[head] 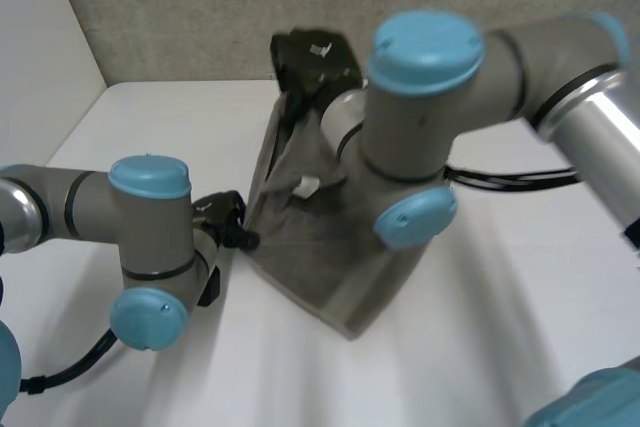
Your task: Fold the towel.
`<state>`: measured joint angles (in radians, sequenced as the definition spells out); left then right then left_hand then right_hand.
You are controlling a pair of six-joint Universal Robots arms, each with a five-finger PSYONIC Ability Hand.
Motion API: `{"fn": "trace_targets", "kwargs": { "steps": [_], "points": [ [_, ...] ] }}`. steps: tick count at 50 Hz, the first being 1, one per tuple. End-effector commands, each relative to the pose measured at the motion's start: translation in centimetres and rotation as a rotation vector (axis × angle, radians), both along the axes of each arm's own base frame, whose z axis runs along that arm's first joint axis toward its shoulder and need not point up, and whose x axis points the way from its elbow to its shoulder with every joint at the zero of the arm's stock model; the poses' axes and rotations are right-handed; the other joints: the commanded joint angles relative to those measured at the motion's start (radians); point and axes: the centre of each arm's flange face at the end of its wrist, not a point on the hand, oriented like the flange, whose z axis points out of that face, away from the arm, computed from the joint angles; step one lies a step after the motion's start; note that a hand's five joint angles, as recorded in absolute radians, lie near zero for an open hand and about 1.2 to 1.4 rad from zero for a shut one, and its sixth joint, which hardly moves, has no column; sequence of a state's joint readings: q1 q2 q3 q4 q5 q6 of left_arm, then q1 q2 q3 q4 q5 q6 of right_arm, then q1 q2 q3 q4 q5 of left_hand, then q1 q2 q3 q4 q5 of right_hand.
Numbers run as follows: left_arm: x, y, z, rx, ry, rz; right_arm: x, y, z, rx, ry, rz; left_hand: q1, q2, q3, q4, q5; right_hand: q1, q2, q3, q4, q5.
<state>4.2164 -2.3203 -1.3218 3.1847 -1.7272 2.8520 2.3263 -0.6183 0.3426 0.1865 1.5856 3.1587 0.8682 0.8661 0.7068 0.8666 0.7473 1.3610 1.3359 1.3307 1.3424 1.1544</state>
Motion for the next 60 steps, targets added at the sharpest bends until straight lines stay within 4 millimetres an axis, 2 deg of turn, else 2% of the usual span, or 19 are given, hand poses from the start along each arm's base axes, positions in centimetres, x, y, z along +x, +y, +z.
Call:
{"fn": "trace_targets", "kwargs": {
  "steps": [1, 7, 15, 23, 25, 26, 28, 29, 30, 31, 32, 36, 39, 42, 45, 49, 50, 55, 60],
  "points": [
    [-0.6, -0.7, 1.3, -0.039, 0.035, -0.002, -2.3, 0.0, 3.2, 0.011, 0.004, -0.036, -0.147, -0.145, 0.015, -0.145, -0.200, 0.035, 0.060, 0.066, 0.054, 0.067],
    [-1.0, -0.5, 1.8, -0.053, 0.042, -0.015, -4.2, -0.8, 4.1, 0.034, 0.008, -0.069, -0.132, -0.130, 0.029, -0.131, -0.186, 0.035, 0.060, 0.066, 0.054, 0.067],
    [-1.1, -0.6, 4.1, -0.103, 0.061, -0.022, -6.2, -1.0, 5.8, 0.026, 0.003, -0.075, 0.496, 0.498, 0.658, 0.498, 0.443, 0.035, 0.060, 0.066, 0.054, 0.067],
    [0.1, -4.0, 8.6, -0.233, 0.117, 0.011, -8.0, -2.2, 9.6, -0.087, -0.045, -0.084, 0.528, 0.530, 0.689, 0.530, 0.474, 0.035, 0.060, 0.066, 0.054, 0.067],
    [-0.6, -6.2, 12.5, -0.369, 0.142, -0.030, -7.1, -2.7, 11.6, -0.232, -0.081, -0.022, 0.528, 0.530, 0.689, 0.530, 0.474, 0.035, 0.060, 0.066, 0.054, 0.067],
    [-0.6, -6.2, 12.5, -0.370, 0.142, -0.030, -7.1, -2.7, 11.7, -0.233, -0.081, -0.022, 0.528, 0.530, 0.689, 0.530, 0.474, 0.035, 0.060, 0.066, 0.054, 0.067],
    [-1.5, -8.0, 17.6, -0.564, 0.142, -0.065, -5.9, -3.7, 13.5, -0.441, -0.115, 0.016, 0.528, 0.530, 0.689, 0.530, 0.474, 0.035, 0.060, 0.066, 0.054, 0.067],
    [-1.5, -8.0, 17.6, -0.565, 0.142, -0.065, -5.9, -3.8, 13.6, -0.442, -0.115, 0.017, 0.528, 0.530, 0.689, 0.530, 0.474, 0.035, 0.060, 0.066, 0.054, 0.067],
    [-1.8, -8.7, 20.6, -0.683, 0.137, -0.066, -5.8, -4.2, 14.8, -0.561, -0.136, 0.023, 0.528, 0.530, 0.689, 0.530, 0.474, 0.035, 0.060, 0.066, 0.054, 0.067],
    [-1.8, -8.7, 20.6, -0.685, 0.137, -0.066, -6.1, -4.7, 16.1, -0.662, -0.158, 0.015, 0.528, 0.530, 0.689, 0.530, 0.474, 0.035, 0.060, 0.066, 0.054, 0.067],
    [-2.0, -9.2, 24.0, -0.822, 0.129, -0.059, -6.1, -4.7, 16.1, -0.663, -0.158, 0.015, 0.528, 0.530, 0.689, 0.530, 0.474, 0.035, 0.060, 0.066, 0.054, 0.067],
    [-1.9, -8.1, 32.8, -1.172, 0.142, -0.038, -7.4, -4.7, 19.6, -0.868, -0.214, -0.031, 0.528, 0.530, 0.689, 0.530, 0.474, 0.035, 0.060, 0.066, 0.054, 0.067],
    [-1.9, -7.1, 34.5, -1.226, 0.158, -0.077, -7.9, -4.4, 19.7, -0.846, -0.186, -0.026, 0.528, 0.530, 0.689, 0.530, 0.474, 0.035, 0.060, 0.066, 0.054, 0.067],
    [-1.7, -6.7, 34.6, -1.218, 0.154, -0.090, -8.0, -4.5, 19.1, -0.814, -0.162, -0.019, 0.528, 0.530, 0.689, 0.530, 0.474, 0.035, 0.060, 0.066, 0.054, 0.067],
    [-1.1, -7.5, 31.3, -1.076, 0.102, -0.105, -8.1, -4.9, 16.7, -0.702, -0.078, 0.015, 0.528, 0.530, 0.689, 0.530, 0.474, 0.035, 0.060, 0.066, 0.054, 0.067],
    [2.1, -8.7, 24.0, -0.818, -0.019, -0.087, -10.0, -6.7, 11.3, -0.461, 0.148, 0.026, 0.528, 0.530, 0.689, 0.530, 0.474, 0.035, 0.060, 0.066, 0.054, 0.067],
    [2.1, -8.7, 24.0, -0.818, -0.019, -0.087, -10.1, -6.6, 9.1, -0.385, 0.244, 0.039, 0.528, 0.530, 0.689, 0.530, 0.474, 0.035, 0.060, 0.066, 0.054, 0.067],
    [4.6, -7.6, 16.0, -0.593, -0.087, -0.125, -10.4, -5.2, 3.9, -0.238, 0.542, 0.105, 0.528, 0.530, 0.689, 0.530, 0.474, 0.035, 0.060, 0.066, 0.054, 0.067],
    [5.7, -6.0, 12.8, -0.490, -0.130, -0.160, -11.1, -3.4, 1.8, -0.096, 0.658, 0.175, 0.528, 0.530, 0.689, 0.530, 0.474, 0.035, 0.060, 0.066, 0.054, 0.067]
  ]
}}
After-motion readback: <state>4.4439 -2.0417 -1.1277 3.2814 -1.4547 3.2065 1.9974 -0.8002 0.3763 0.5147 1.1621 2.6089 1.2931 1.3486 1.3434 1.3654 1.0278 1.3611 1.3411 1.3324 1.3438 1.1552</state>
